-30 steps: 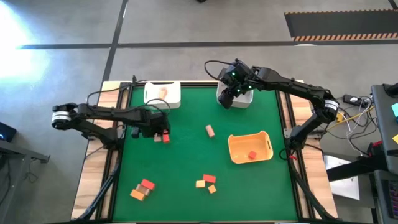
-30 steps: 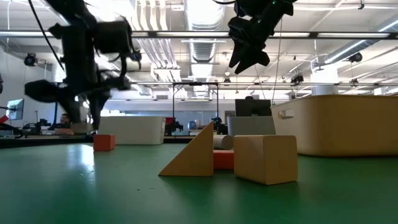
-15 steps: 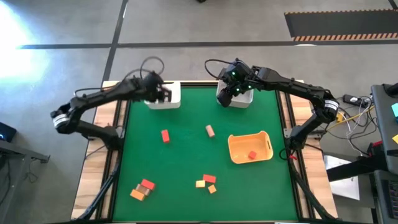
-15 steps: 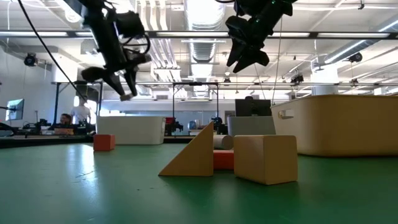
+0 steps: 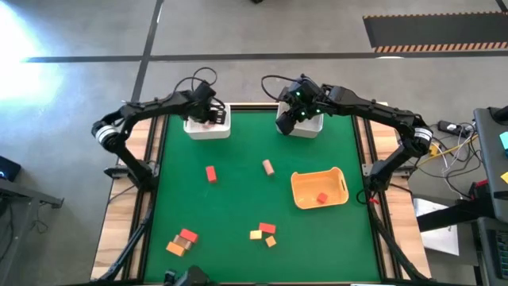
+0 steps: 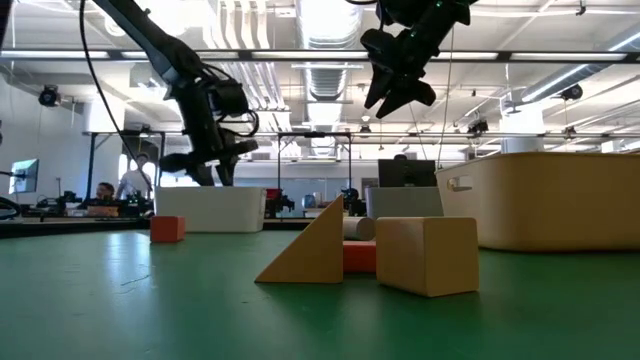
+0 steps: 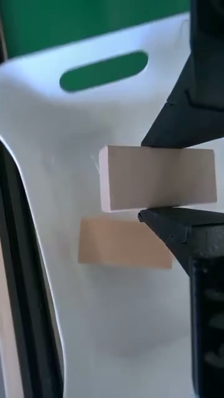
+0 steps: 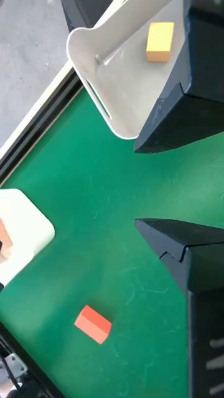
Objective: Sort & place blocks by color
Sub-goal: Put the brown block into the white bin, then put the orange block into the yellow bin
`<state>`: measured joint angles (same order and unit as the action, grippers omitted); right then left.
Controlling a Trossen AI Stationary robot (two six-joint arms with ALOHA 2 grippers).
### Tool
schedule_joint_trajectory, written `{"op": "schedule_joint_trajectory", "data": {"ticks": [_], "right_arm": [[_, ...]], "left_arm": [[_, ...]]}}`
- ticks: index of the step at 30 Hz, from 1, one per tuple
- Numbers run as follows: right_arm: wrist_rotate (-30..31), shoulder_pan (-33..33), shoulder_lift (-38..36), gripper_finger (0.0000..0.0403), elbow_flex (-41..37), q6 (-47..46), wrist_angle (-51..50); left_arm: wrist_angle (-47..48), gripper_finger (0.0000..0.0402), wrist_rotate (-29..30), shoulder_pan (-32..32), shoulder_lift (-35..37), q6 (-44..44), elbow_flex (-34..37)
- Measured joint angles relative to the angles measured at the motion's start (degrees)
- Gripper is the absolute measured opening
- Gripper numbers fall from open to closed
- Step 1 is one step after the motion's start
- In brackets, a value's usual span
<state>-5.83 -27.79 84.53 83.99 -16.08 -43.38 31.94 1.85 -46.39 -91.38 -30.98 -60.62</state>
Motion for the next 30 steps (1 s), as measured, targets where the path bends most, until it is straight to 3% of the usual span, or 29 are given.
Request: {"op": "schedule_joint_trajectory", "data": {"ticks": [7,13,18,24,30], "right_arm": [[0.02,0.0,0.0,0.0162,0.0,-0.61,0.04],[0.01,0.0,0.0,0.016,0.0,-0.39,0.5],[0.01,0.0,0.0,0.016,0.0,3.06,2.75],[-0.04,-0.59,0.0,0.016,0.0,8.94,8.8],[-0.05,-1.94,0.0,0.016,0.0,13.6,14.78]], "left_arm": [[-0.11,0.0192,1.3,0.0,1.54,0.0,0.02],[0.46,0.0199,-0.35,0.35,5.42,-0.31,0.04],[3.4,0.0201,-3.87,4.1,13.27,-4.13,-0.15],[11.35,0.0202,-4.6,17.11,24.03,-17.48,0.24],[15.0,0.0202,-7.49,36.51,29.07,-40.03,2.39]]}}
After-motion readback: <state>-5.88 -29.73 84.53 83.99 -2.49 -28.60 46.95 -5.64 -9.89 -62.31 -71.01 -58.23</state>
